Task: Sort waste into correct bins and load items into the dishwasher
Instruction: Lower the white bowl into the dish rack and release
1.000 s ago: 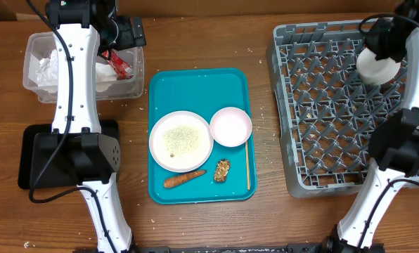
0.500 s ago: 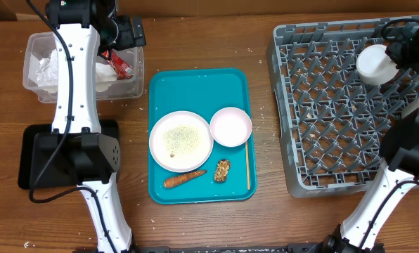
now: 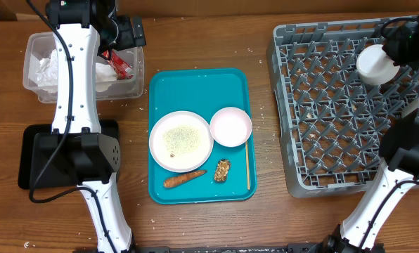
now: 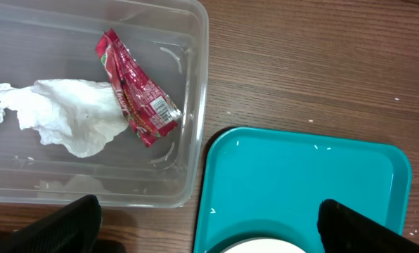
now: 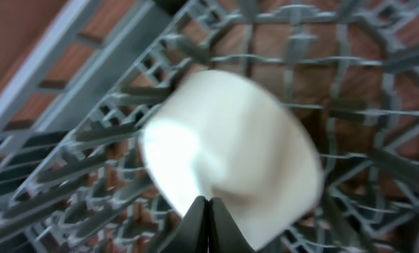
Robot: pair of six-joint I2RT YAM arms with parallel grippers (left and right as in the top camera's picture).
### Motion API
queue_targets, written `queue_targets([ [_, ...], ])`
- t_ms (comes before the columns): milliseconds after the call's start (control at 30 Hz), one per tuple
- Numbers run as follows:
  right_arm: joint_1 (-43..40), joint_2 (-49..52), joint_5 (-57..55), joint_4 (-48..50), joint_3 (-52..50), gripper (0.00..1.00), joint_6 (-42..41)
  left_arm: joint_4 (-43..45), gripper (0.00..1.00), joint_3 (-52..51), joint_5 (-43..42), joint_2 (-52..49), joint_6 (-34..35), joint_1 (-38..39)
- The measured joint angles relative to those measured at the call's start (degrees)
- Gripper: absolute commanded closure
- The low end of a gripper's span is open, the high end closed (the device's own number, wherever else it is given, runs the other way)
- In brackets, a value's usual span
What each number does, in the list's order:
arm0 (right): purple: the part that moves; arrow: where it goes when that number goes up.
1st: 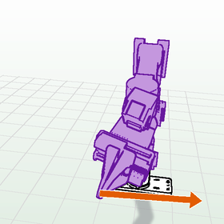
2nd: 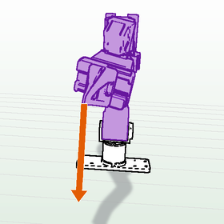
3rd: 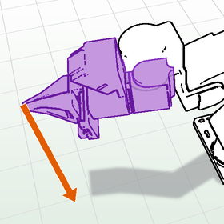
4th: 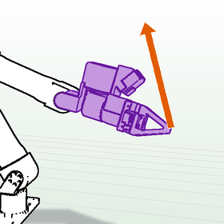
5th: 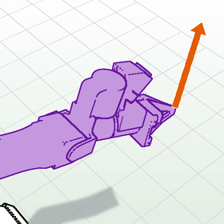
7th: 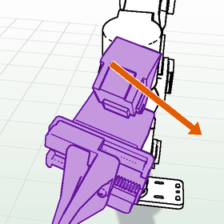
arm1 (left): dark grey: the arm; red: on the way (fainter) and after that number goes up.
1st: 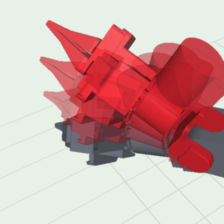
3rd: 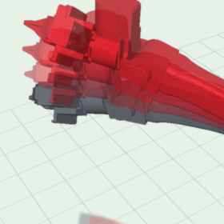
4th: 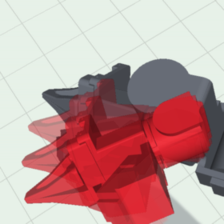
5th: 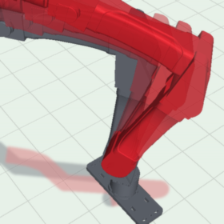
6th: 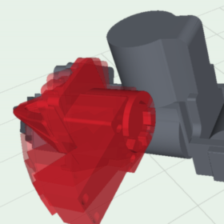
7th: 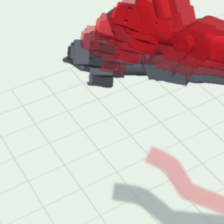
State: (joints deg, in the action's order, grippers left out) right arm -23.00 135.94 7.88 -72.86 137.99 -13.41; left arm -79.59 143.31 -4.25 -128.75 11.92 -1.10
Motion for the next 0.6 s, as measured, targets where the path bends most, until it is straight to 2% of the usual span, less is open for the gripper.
queue_targets([
  [300, 2.6, 0.0, -2.0, 3.2, -1.6, 0.95, 2.9, 0.0, 0.00, 0.0, 0.0, 0.0, 0.0, 0.0],
  [600, 0.2, 0.3, -7.5, 5.0, -4.3, 0.95, 3.0, 0.0, 0.00, 0.0, 0.0, 0.0, 0.0, 0.0],
])
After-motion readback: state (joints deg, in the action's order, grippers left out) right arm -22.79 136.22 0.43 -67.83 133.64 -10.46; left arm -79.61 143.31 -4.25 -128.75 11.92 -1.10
